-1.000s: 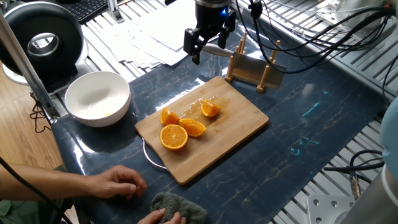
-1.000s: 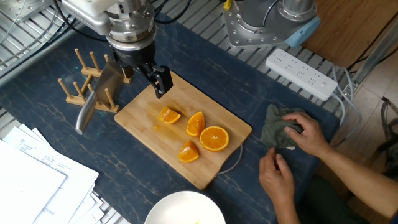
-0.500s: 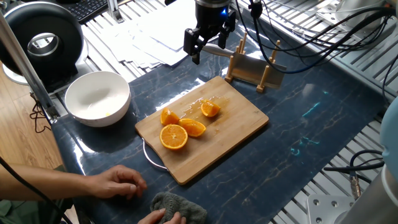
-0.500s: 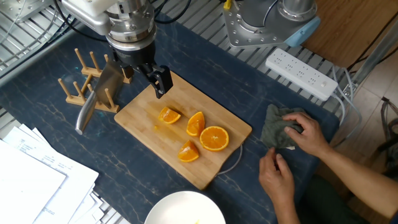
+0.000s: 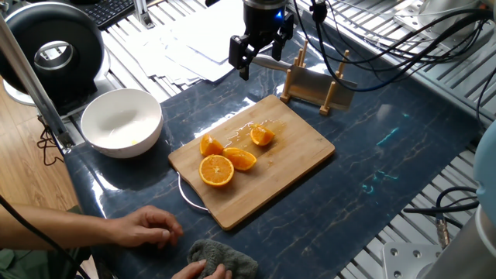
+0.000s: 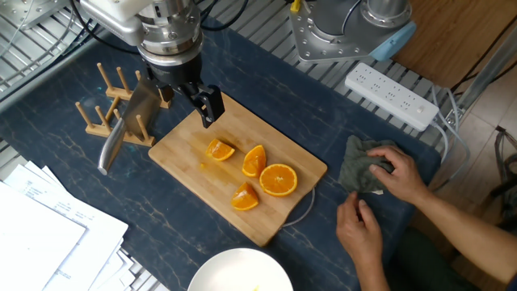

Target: Chop the orange

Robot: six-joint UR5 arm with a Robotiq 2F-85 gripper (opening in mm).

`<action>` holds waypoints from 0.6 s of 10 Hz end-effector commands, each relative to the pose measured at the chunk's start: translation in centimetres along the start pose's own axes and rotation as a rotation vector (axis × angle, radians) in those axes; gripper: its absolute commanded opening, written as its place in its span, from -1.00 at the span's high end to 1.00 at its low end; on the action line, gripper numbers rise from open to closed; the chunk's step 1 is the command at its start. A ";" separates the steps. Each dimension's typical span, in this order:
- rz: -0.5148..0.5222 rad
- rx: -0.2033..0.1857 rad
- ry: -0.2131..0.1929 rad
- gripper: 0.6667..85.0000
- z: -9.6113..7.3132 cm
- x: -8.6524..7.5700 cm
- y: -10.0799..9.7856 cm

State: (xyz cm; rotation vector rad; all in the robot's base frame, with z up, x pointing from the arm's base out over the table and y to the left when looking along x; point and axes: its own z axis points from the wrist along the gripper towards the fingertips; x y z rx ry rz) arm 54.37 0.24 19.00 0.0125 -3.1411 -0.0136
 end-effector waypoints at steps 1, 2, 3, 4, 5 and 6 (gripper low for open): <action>-0.164 0.168 -0.067 0.99 -0.4 -2.1 -3.9; -0.162 0.169 -0.067 0.99 -0.3 -2.1 -3.8; -0.158 0.171 -0.067 0.99 -0.1 -2.1 -3.6; -0.158 0.172 -0.067 0.99 0.0 -2.2 -3.6; -0.163 0.178 -0.066 0.99 0.1 -2.4 -4.0; -0.181 0.177 -0.063 0.99 0.5 -3.0 -5.0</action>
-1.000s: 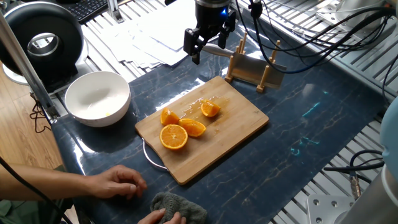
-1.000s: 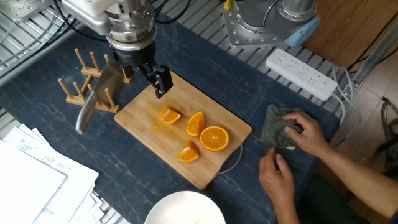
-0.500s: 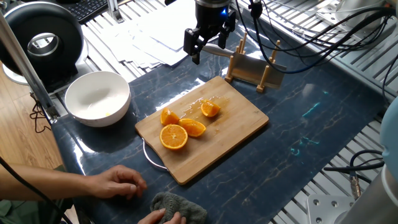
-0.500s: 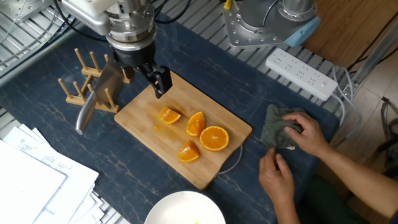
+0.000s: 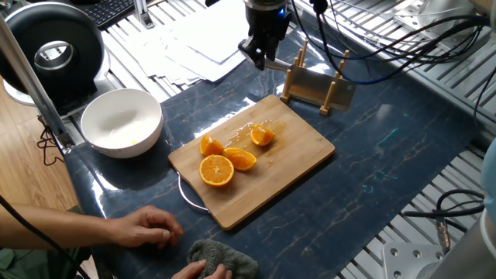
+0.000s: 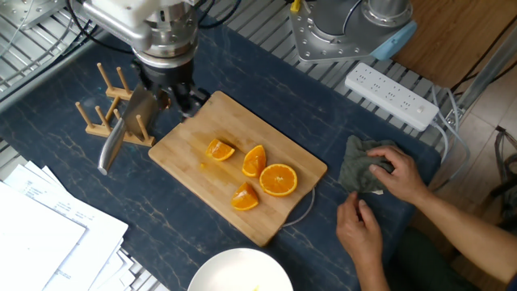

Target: Chop the orange

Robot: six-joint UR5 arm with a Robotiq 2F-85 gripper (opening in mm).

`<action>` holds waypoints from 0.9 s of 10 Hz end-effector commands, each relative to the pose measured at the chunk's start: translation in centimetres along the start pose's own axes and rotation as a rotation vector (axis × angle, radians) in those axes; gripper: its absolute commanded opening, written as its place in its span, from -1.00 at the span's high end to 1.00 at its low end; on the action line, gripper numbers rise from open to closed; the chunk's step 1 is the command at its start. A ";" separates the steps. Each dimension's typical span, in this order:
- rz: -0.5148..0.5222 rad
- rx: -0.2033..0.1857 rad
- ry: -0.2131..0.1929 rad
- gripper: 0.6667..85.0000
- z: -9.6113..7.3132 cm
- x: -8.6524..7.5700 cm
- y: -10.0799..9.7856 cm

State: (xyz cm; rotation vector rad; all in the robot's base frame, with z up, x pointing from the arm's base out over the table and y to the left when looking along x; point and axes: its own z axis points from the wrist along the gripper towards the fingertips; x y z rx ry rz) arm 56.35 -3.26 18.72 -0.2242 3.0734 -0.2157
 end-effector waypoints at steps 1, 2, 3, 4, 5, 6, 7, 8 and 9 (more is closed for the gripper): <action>-0.077 0.028 -0.007 0.99 1.0 -1.2 -2.9; -0.113 0.027 0.007 0.99 1.3 -1.4 -4.8; -0.157 0.023 0.026 0.99 1.3 -1.6 -7.3; -0.195 0.022 0.040 0.99 1.1 -2.2 -10.5; -0.224 0.002 0.045 0.93 1.1 -2.6 -12.8; -0.251 -0.039 0.047 0.72 1.4 -2.6 -14.4; -0.274 -0.100 0.039 0.47 1.8 -2.5 -15.0; -0.294 -0.129 0.026 0.30 2.5 -2.3 -15.7; -0.329 -0.140 0.026 0.23 3.5 -1.8 -16.3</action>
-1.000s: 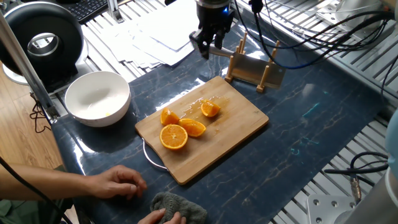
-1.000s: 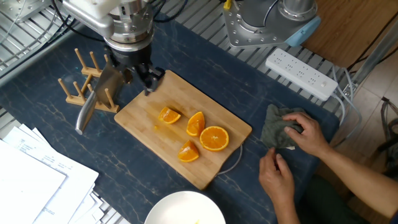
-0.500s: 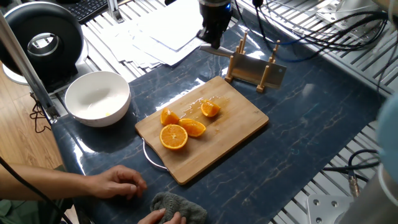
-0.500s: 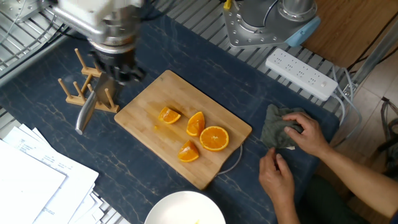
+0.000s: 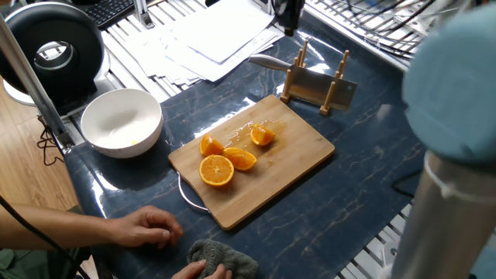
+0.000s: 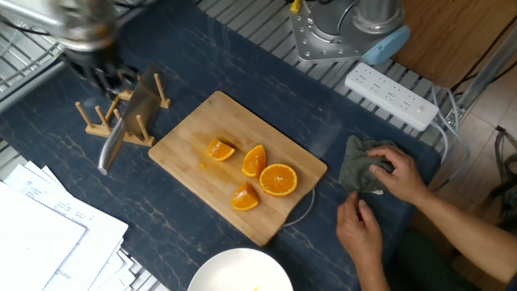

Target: Chop the orange

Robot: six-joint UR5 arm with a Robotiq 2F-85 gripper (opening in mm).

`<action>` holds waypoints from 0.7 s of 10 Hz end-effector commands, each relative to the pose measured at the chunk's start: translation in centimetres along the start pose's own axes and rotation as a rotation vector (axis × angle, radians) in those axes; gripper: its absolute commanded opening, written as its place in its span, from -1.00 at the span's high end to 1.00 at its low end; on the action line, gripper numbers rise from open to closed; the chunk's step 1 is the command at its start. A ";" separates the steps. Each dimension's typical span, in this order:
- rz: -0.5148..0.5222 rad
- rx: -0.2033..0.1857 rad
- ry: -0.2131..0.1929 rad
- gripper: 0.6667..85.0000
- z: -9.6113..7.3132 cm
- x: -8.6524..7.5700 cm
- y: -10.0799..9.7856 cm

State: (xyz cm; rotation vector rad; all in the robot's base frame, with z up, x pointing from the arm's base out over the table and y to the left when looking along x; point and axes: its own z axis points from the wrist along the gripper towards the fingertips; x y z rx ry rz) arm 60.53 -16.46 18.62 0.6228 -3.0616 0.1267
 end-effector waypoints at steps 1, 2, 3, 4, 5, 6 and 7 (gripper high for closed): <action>-0.109 -0.091 -0.017 0.23 2.3 1.7 -2.7; -0.132 -0.146 -0.011 0.23 3.3 2.4 -1.9; -0.151 -0.224 -0.004 0.23 4.1 3.4 -0.4; -0.160 -0.267 0.002 0.22 4.5 4.3 0.5; -0.181 -0.256 0.023 0.21 4.9 5.1 0.0; -0.184 -0.283 0.037 0.21 5.1 5.7 0.7; -0.213 -0.273 0.035 0.21 5.8 5.9 0.3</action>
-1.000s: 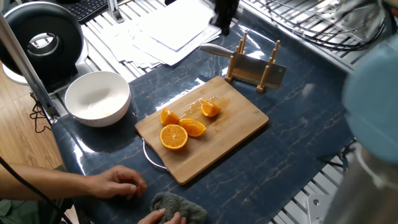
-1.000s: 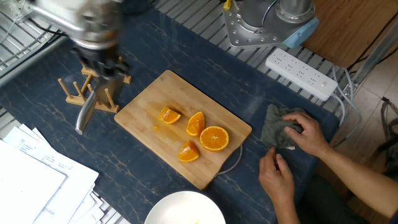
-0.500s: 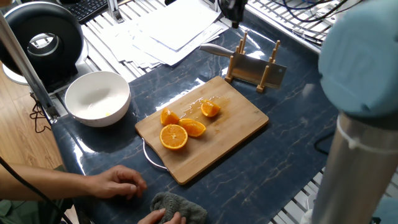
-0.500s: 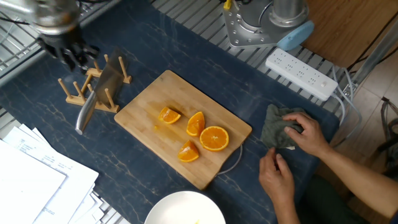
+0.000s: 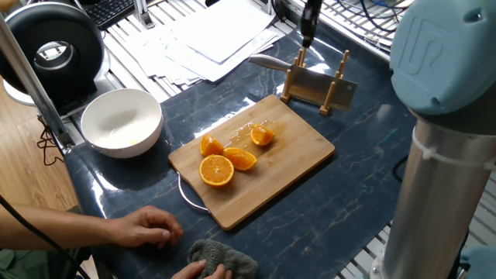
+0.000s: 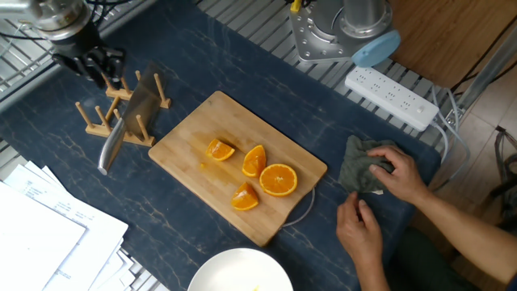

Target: Chop the orange

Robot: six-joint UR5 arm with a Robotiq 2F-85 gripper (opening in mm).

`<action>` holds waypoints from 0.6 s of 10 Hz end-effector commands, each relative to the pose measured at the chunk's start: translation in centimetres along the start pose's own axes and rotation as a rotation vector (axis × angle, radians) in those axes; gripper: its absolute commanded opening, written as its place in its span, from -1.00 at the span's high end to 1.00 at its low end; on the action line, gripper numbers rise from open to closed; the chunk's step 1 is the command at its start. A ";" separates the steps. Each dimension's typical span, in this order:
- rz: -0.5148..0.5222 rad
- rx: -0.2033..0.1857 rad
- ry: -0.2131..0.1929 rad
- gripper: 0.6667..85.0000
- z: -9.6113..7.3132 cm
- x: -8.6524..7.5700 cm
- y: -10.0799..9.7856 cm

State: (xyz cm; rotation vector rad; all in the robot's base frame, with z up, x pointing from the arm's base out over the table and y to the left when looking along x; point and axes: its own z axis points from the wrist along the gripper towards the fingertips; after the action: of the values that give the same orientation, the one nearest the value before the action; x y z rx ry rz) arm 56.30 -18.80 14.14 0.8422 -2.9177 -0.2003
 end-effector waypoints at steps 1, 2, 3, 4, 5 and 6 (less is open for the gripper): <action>-0.056 -0.061 -0.005 0.19 1.9 1.0 0.4; -0.056 -0.061 -0.003 0.19 2.4 0.8 0.1; -0.055 -0.069 -0.010 0.19 3.0 0.4 0.0; -0.056 -0.093 -0.031 0.17 3.7 -0.2 0.3; -0.059 -0.104 -0.036 0.13 4.1 -0.4 0.5; -0.063 -0.116 -0.041 0.13 4.4 -0.5 0.7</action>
State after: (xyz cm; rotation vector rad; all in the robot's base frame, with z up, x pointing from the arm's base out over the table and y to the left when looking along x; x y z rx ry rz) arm 55.60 -18.40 11.01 0.9091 -2.8811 -0.3169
